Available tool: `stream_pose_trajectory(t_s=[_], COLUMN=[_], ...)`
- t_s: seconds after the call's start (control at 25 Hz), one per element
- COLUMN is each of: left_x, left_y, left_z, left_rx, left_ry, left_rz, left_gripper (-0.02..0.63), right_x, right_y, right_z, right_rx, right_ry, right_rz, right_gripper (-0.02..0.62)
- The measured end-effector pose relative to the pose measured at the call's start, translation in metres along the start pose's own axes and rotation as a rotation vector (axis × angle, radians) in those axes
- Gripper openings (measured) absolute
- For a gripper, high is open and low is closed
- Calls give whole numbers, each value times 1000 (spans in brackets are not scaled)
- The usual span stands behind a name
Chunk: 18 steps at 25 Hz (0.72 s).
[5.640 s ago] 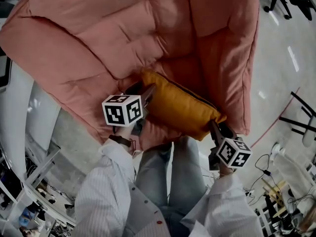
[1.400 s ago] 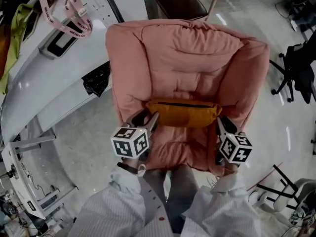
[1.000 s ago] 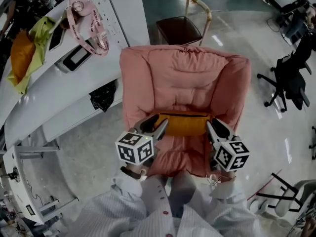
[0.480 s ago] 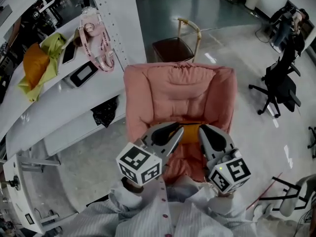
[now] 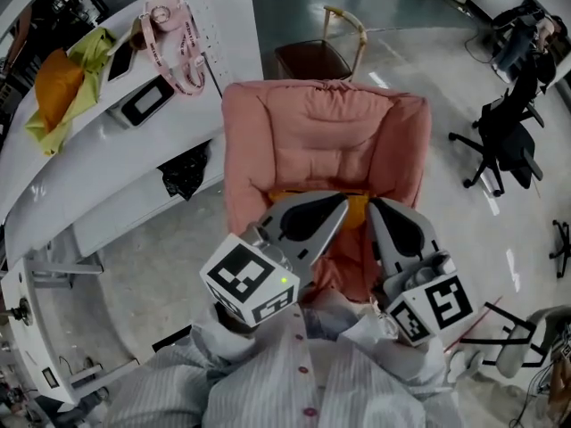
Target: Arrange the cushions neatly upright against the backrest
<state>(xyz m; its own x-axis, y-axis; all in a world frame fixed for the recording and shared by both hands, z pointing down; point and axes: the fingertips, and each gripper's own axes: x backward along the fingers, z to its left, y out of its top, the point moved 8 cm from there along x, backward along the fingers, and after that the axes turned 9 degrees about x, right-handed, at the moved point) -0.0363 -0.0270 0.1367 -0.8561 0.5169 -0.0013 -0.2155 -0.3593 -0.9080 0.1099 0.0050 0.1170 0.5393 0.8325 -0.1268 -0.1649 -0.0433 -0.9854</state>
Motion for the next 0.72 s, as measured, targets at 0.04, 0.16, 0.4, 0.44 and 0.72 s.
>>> stream_pose_trajectory(t_s=[0.04, 0.16, 0.4, 0.44, 0.72], left_x=[1, 2, 6, 7, 9], left_y=[-1, -3, -6, -6, -10], left_z=[0, -2, -4, -4, -5], left_rx=[0, -2, -12, -14, -21], left_ry=[-1, -4, -4, -2, -7], left_rz=[-1, 1, 9, 12, 30], left_gripper=[11, 11, 11, 11, 11], right_x=[0, -2, -5, -6, -5], right_y=[1, 2, 0, 0, -4], right_z=[1, 4, 8, 8, 9], right_rx=[5, 14, 19, 19, 19], right_ry=[0, 6, 18, 20, 28], right_rz=[2, 11, 27, 30, 45], right_gripper=[14, 14, 14, 12, 12])
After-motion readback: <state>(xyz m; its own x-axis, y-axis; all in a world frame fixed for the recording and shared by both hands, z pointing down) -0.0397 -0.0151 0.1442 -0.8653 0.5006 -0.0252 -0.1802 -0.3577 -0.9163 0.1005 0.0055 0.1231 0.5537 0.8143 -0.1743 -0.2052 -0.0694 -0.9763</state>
